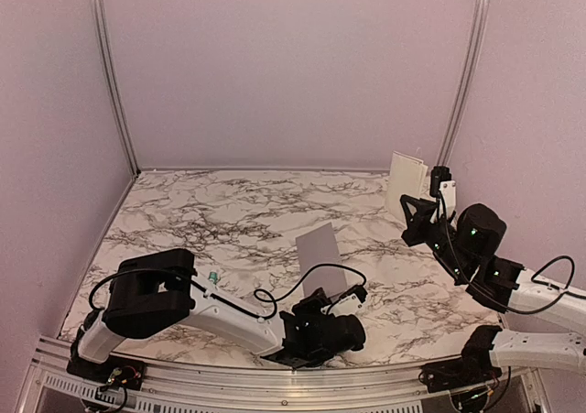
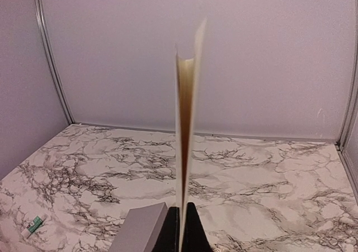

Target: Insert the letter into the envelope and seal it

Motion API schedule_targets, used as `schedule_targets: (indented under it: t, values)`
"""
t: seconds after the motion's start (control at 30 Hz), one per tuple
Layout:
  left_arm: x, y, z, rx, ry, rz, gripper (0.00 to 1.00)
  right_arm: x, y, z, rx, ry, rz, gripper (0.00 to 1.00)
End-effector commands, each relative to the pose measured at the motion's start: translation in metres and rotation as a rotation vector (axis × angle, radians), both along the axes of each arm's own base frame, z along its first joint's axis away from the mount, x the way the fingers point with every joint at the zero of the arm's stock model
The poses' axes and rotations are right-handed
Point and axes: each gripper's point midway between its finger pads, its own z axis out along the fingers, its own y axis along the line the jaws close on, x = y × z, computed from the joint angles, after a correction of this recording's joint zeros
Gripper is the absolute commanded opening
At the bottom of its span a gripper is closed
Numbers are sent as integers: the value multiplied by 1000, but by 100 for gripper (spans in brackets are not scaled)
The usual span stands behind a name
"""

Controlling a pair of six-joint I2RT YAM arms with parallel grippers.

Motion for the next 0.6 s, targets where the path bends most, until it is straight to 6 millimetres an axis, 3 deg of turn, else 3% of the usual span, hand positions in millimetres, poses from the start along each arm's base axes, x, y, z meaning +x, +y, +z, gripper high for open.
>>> schedule_targets:
  t: [0.0,0.33,0.43,0.57]
  values:
    - [11,35,19,-47,-41,65,30,2,-4,3,-7,-8,-17,0]
    - [20,120,6,15,-37,164,38,2,-3,3,-7,-8,-11,0]
    - [15,126,5,13,8,139,46,1,-3,5,-3,-10,-6,0]
    - [3,120,12,3,72,65,67,-1,-3,5,1,-9,0,0]
